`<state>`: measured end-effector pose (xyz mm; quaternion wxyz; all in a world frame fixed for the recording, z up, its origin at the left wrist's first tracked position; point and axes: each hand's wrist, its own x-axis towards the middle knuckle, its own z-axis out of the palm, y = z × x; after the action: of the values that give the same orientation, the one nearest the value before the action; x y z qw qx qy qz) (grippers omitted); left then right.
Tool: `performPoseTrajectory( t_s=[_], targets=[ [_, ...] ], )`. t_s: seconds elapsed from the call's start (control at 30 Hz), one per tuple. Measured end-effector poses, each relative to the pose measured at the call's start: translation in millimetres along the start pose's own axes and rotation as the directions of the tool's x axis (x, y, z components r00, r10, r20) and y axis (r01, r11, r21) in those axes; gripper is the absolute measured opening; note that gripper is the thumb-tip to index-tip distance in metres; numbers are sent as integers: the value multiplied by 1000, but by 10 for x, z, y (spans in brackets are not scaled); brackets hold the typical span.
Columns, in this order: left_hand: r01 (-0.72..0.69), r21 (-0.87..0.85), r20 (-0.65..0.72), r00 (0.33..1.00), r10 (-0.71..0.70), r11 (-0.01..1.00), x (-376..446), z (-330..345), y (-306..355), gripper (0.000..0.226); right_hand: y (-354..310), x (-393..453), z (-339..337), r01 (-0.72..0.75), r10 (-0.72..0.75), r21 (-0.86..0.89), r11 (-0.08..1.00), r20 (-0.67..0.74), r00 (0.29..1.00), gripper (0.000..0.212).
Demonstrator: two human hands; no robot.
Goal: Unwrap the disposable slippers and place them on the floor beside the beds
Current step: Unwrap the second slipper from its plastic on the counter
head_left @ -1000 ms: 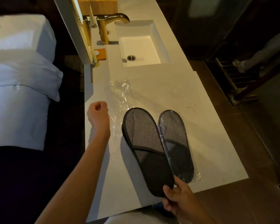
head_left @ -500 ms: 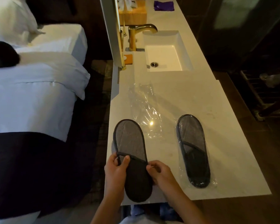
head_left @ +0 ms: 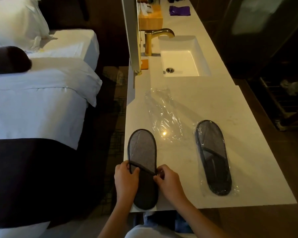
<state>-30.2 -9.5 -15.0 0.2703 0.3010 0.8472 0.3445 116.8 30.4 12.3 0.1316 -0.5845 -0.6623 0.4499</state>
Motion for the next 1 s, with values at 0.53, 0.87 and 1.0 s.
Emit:
performPoseTrajectory(
  t_s=[0.53, 0.87, 1.0],
  targets=[
    [-29, 176, -16, 999, 32, 984, -42, 366, 106, 36, 317, 12, -452, -18, 17, 86, 996, 13, 1000, 27],
    [-132, -88, -4, 991, 132, 987, -685, 695, 861, 23, 1092, -201, -2012, -62, 191, 351, 934, -347, 918, 18],
    [31, -101, 361, 933, 8, 994, -965, 1155, 1093, 28, 1432, -199, -2154, -196, 262, 246, 949, -271, 926, 17]
  ],
)
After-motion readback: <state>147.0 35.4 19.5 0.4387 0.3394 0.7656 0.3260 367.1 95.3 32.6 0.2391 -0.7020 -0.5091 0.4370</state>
